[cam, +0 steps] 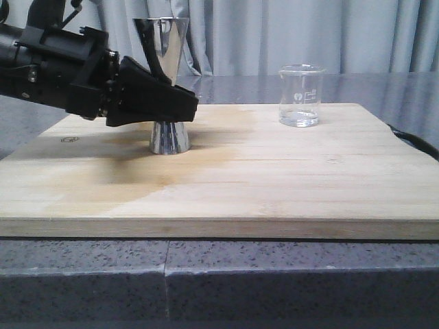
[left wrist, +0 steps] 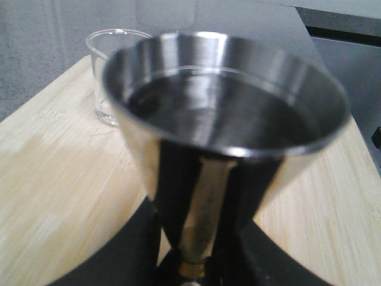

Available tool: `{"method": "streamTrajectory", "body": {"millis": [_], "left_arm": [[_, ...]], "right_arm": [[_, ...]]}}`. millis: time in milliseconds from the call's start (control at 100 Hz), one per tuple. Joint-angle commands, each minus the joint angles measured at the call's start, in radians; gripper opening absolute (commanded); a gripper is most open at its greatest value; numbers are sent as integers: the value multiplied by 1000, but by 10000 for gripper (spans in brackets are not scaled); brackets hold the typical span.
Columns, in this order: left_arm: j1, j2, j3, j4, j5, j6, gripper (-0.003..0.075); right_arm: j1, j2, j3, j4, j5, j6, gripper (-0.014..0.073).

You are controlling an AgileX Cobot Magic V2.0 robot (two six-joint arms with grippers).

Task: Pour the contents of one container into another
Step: 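Lower the jigger onto the board with the left gripper, then open the left gripper and withdraw it from the jigger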

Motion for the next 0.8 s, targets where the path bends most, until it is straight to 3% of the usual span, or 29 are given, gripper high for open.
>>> {"method": "streamTrajectory", "body": {"millis": [0, 260, 790], "left_arm": [[1, -41, -16, -26, 101, -13, 242], [1, -41, -16, -46, 101, -13, 472], [1, -52, -20, -89, 101, -16, 563]], "right_arm": [[-6, -23, -34, 32, -35, -5, 570], [-6, -23, -34, 32, -35, -5, 570], [-6, -23, -34, 32, -33, -5, 570]]}}
